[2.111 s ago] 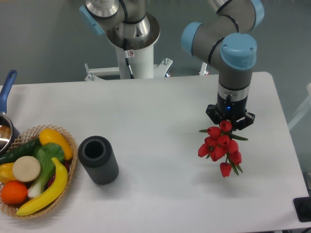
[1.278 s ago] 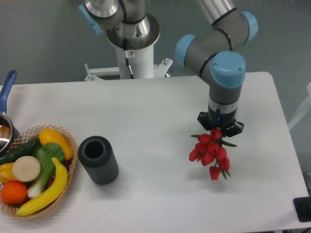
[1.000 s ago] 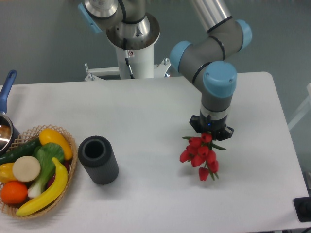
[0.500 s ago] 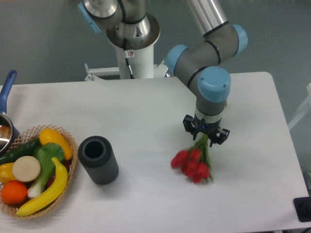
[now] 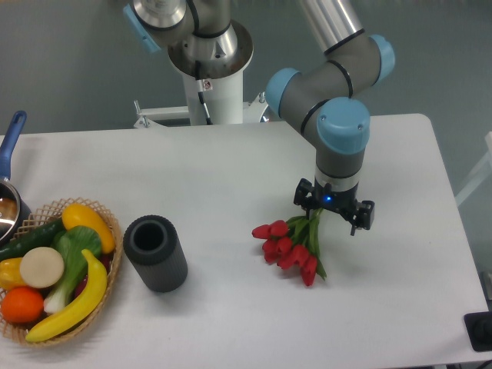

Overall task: Place the flowers on the table
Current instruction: 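Open the gripper to release the tulips onto the table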

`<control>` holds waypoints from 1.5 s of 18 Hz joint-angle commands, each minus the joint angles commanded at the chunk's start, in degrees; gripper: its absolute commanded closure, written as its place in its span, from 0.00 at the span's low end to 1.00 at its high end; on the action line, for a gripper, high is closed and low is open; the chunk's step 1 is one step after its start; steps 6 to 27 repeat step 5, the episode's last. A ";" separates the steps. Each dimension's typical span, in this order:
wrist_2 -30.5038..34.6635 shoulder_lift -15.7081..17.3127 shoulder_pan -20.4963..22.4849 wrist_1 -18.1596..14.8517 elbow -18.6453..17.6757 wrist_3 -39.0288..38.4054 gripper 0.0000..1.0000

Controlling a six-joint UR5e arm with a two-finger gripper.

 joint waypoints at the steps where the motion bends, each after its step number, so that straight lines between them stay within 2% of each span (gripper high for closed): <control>1: 0.00 0.52 0.26 0.00 -0.35 0.09 0.00; 27: 0.09 0.97 1.23 0.00 -0.97 0.09 0.00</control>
